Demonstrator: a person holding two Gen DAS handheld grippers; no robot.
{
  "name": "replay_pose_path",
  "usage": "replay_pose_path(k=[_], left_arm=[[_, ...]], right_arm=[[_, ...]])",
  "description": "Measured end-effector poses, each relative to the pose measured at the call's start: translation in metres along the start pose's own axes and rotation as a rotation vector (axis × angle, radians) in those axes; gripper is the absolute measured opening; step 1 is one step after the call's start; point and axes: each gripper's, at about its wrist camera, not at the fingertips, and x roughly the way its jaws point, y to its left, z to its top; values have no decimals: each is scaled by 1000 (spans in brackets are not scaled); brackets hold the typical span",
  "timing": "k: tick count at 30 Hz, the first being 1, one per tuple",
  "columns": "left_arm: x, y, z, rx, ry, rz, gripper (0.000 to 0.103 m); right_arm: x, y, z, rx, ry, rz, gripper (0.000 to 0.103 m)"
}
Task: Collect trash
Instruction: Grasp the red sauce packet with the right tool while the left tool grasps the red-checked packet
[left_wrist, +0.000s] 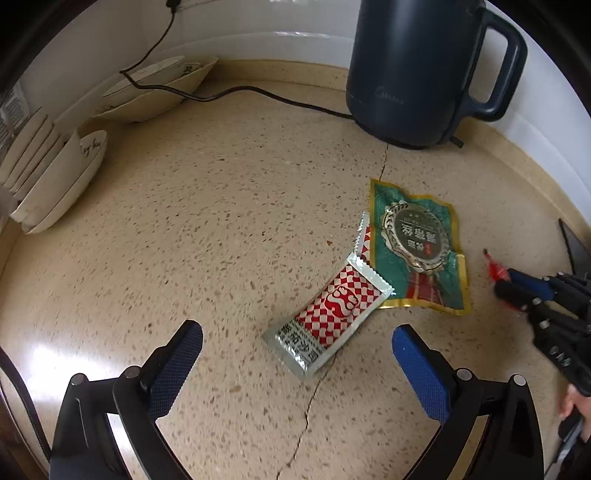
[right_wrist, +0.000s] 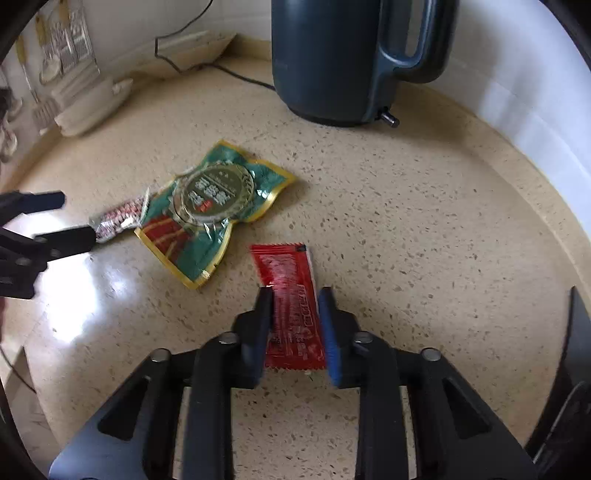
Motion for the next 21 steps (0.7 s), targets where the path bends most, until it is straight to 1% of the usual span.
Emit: replay_pose_path(k=[3,5,6,7,8,9,11,12,13,15,17,19,20,21], left_arm=[[8,0,3,18,11,-5,100],[14,-1,5,33,26,3,93],[17,-1,5,39,32,4,86],[21,-1,5,44,42,0,84],[22,-1,5,44,28,-12,80],[24,0,4,41,21,-10,79],[24,-1,4,46,8,-17,70],[24,-1,5,52,-4,-24,58],[24,-2,5,57,-11,-33,41],[24,-4,5,67,-12,-56,25],[20,-1,3,62,-16,-64,21],[16,3,2,34,-28,-93,8],[15,6,1,15,-32,-107,6],[13,8,0,3,-28,-120,5]], right_arm=[[-4,-4,1,28,-10,22,12],[-6,-6,0,55,-15,51,12],[-8,-7,-1,65,-20,56,12],[-11,-9,-2,78,-30,66,11],[-12,-13,-1,89,-33,79,11],[-15,-14,-1,102,-40,87,11],[-18,-16,0,109,-46,95,11],[-19,-16,1,112,-50,94,11],[-20,-15,2,114,-56,97,11],[-20,-14,3,119,-54,102,11],[-19,-16,2,121,-46,109,10],[-20,-14,1,125,-50,102,10],[-19,-12,2,127,-47,105,10],[-21,-11,2,128,-53,102,10]])
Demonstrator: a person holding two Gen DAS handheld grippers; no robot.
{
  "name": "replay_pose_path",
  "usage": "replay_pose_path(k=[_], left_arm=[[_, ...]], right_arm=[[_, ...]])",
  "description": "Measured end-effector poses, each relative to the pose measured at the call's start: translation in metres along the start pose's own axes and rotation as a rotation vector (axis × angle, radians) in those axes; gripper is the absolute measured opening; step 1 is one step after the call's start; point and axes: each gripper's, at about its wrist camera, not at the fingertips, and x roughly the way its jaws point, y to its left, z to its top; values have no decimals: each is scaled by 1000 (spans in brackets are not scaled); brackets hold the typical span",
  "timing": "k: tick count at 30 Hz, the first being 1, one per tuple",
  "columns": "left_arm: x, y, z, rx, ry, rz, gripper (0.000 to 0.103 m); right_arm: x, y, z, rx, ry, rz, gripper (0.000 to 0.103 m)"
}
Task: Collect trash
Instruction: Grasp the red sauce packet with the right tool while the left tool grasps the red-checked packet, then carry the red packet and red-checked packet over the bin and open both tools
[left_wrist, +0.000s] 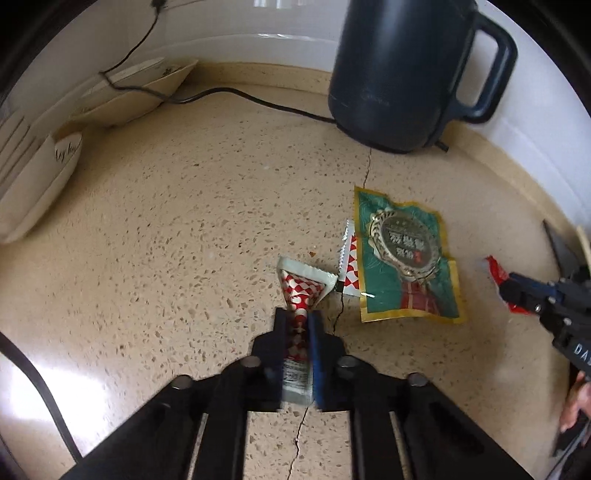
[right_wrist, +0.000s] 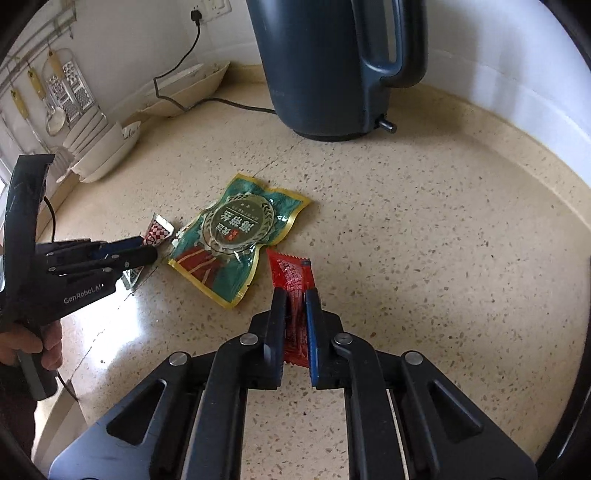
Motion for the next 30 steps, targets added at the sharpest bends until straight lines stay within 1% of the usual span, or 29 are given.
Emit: replay_pose_path(k=[2,6,7,11,15,18,20,24,27,28,30], left_arm=[[-8,2,-4,-18,-1,-27,4],[-24,0,-18,-24,-16,-45,4],[-31,0,-21,-29,-18,-60,4],[-67,-1,-39,-42,-45,-77,4],[-105,-1,-68,-45,-69,-88,4],[-136,0,-98,-23,-79,-83,4],[-162,5,-123,-21,-87,-82,4],[-210,11,-180,-1,-93,-81,4],[-236,11,-229,23,-67,-79,4],[-243,13,-241,27,-59,-80,4],[-250,13,-272,32,-24,-85,4]], right_arm=[[-5,3,-1,-1,-10,1,10],[-20,8,-4,4,-36,1,10],[-24,10,-6,4,-37,4,10],[-40,23,-15,4,-50,13,10],[-64,46,-30,-6,-75,22,10],[-86,67,-45,-13,-94,30,10],[-102,84,-61,-21,-107,30,10],[-132,124,-103,-38,-125,39,10],[-146,161,-143,-52,-118,60,10],[-148,173,-156,-53,-108,71,10],[-149,193,-179,-55,-82,91,10]])
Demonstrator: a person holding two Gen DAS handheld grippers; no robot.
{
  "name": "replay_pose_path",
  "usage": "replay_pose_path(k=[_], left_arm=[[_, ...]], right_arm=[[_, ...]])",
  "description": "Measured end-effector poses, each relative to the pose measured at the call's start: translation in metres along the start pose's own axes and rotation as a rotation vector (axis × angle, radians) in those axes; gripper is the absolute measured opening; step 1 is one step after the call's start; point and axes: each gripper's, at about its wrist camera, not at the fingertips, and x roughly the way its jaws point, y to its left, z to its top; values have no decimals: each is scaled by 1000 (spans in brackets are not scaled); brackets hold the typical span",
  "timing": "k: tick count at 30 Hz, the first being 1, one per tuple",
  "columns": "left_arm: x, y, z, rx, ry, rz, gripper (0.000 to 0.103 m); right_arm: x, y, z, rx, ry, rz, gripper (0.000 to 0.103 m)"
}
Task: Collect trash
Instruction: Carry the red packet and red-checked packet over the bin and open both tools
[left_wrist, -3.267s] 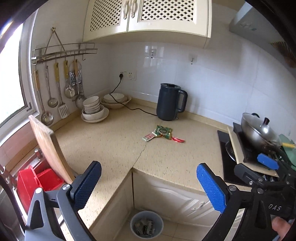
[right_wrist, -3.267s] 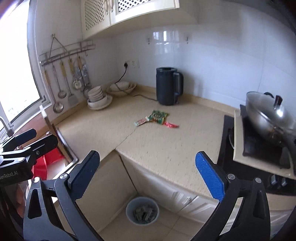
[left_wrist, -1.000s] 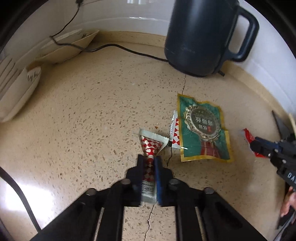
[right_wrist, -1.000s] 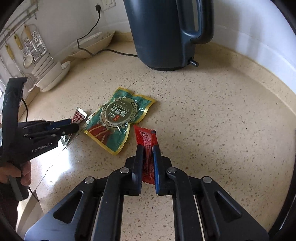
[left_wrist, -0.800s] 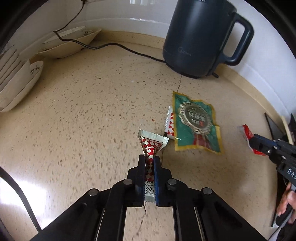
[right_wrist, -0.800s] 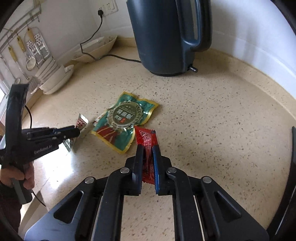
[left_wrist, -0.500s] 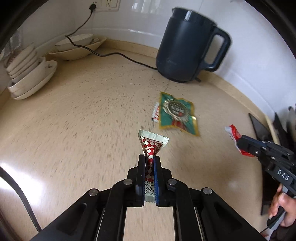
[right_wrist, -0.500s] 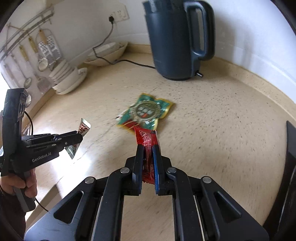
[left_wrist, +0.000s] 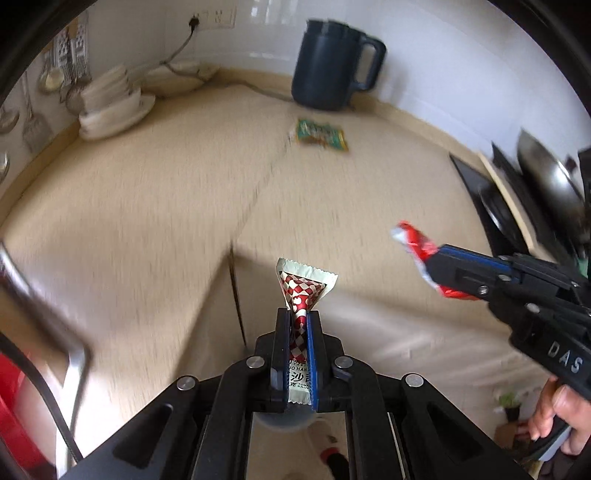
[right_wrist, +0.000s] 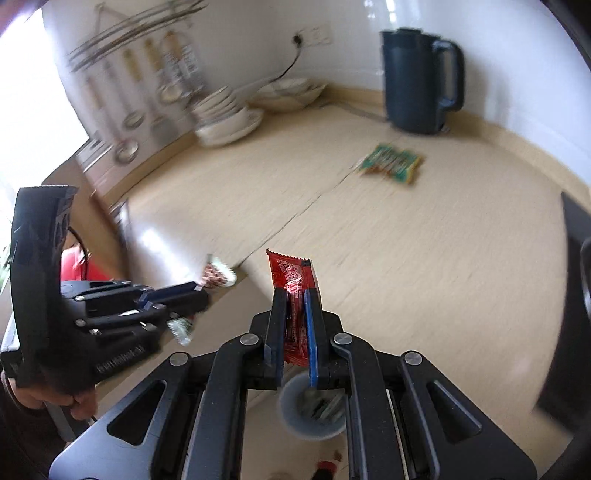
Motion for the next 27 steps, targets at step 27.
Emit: replay_pose_path(k=[27], left_arm=[[154,-8,-126,-47,343,33,24]], right_arm=[[168,-15,-167,79,361,-11,10]])
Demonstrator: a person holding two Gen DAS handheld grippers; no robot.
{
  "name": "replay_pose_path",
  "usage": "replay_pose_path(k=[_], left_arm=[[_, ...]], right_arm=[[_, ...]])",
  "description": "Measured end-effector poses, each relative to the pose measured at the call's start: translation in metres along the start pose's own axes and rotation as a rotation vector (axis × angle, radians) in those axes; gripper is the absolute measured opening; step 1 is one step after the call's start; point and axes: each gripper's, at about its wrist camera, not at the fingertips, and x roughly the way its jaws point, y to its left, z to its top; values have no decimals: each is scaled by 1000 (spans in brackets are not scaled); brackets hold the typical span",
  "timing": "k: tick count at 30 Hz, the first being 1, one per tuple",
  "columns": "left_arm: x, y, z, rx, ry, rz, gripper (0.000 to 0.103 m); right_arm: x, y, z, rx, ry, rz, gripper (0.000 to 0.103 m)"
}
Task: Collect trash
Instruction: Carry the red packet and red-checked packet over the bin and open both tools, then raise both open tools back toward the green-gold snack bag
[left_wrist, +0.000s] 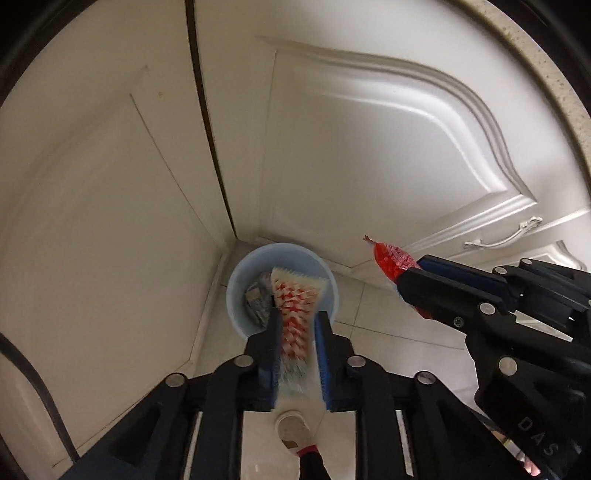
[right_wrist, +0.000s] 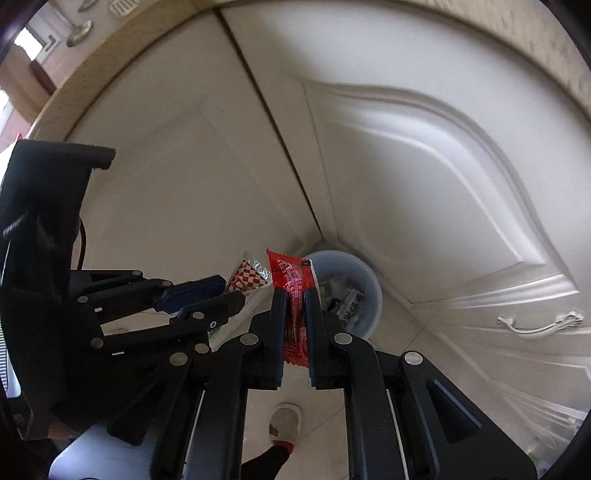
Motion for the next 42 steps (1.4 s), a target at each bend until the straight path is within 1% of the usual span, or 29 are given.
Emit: replay_pose_path(k=[1,3,7,11,12,13,14,15,16,18,20,22,24,26,27,28,29,31,34,35,36,37,39,41,42], left_arm=[[0,-1,1,-3,3,8,39],[-2,2,0,-11,-3,31,49],[-19,3,-2,-32,-17,40,50],[-42,4,-7,-59,-32,59,50],[-50,6,-6,-67,-37,58,51],[-58,2,-8,-74,-43,61,52],[-67,2,-9,-73,-52,62,52],[-78,-1,-12,-67,-62,63,52],[-81,-3,-14,-65,-72,65,52],[-103,-8,-22,-67,-91,67,52],[-131,-11,-32,-82,-126,67,53],[-162,-11,-42,-91,-153,66,53],[-198,-13,-49,-95,-194,72,54],[-231,-19,-56,-83,-239,72,55],[-250,-22,-60,-79,-269,74,58],[-275,-25,-64,-78,-309,80,63],[-294,-28,-66,-77,-343,80,65],[-335,-33,-71,-79,-412,73,76],[-386,-38,-74,-71,-509,65,84],[-400,-39,-75,-68,-532,73,86],[-411,-37,-77,-66,-547,80,89],[-423,-36,-79,-71,-569,90,89],[-437,-35,-79,-87,-592,98,90],[-444,-40,-79,-86,-604,97,91],[-448,-41,-76,-83,-608,108,91]], right_arm=[[1,-3,0,6,0,3,10],[2,-6,0,15,3,5,10],[-1,-9,1,35,0,17,10],[-7,-11,3,43,-8,33,16],[-9,-11,3,49,-9,35,19],[-13,-10,3,52,-14,34,27],[-18,-10,1,50,-21,29,32],[-24,-9,1,50,-29,18,35],[-30,-8,0,51,-37,19,36],[-55,-8,-3,52,-63,19,37],[-77,-4,-5,48,-90,8,45],[-100,-2,-5,48,-122,1,49],[-129,5,-6,44,-157,-12,49],[-163,14,-5,57,-206,-19,54],[-177,16,-7,58,-232,-23,56],[-194,20,-8,58,-262,-33,61],[-211,23,-10,59,-289,-42,64],[-243,31,-13,59,-348,-50,67],[-294,44,-9,44,-432,-67,74],[-305,47,-4,37,-451,-74,81],[-318,51,-1,30,-470,-83,83],[-332,54,2,24,-499,-95,84],[-346,55,9,14,-532,-99,86],[-358,55,18,9,-556,-122,94],[-363,55,23,2,-574,-135,95]])
